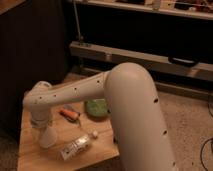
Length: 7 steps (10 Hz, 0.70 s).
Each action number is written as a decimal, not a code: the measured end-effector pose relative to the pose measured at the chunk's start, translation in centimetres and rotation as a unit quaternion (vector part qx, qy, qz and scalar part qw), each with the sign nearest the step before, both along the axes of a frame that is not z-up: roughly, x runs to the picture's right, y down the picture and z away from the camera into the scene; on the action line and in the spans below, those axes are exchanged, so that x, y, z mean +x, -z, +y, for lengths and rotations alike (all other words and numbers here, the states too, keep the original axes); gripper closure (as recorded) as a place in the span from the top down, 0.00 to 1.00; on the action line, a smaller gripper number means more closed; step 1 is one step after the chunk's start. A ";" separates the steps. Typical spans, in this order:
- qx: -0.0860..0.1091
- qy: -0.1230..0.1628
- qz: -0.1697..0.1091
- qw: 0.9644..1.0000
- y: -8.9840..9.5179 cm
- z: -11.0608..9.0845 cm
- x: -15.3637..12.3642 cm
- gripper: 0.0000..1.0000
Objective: Place the ceramic cup over the eraser
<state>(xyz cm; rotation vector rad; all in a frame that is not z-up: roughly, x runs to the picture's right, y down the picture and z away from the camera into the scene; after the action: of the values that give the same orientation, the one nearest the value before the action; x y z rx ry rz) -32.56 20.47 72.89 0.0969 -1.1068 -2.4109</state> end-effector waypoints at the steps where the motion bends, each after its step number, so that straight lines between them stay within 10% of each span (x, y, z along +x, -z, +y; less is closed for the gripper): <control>1: -0.001 0.000 0.005 1.000 -0.1 0.0 0.1 0.37; 4: -0.007 -0.008 0.025 1.000 0.1 -1.2 0.8 0.05; 7: 0.015 -0.022 0.032 0.999 3.3 -6.0 1.8 0.00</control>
<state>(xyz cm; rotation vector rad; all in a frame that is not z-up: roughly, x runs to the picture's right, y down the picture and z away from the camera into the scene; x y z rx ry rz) -30.75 14.47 69.60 0.0533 -1.0284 -2.3757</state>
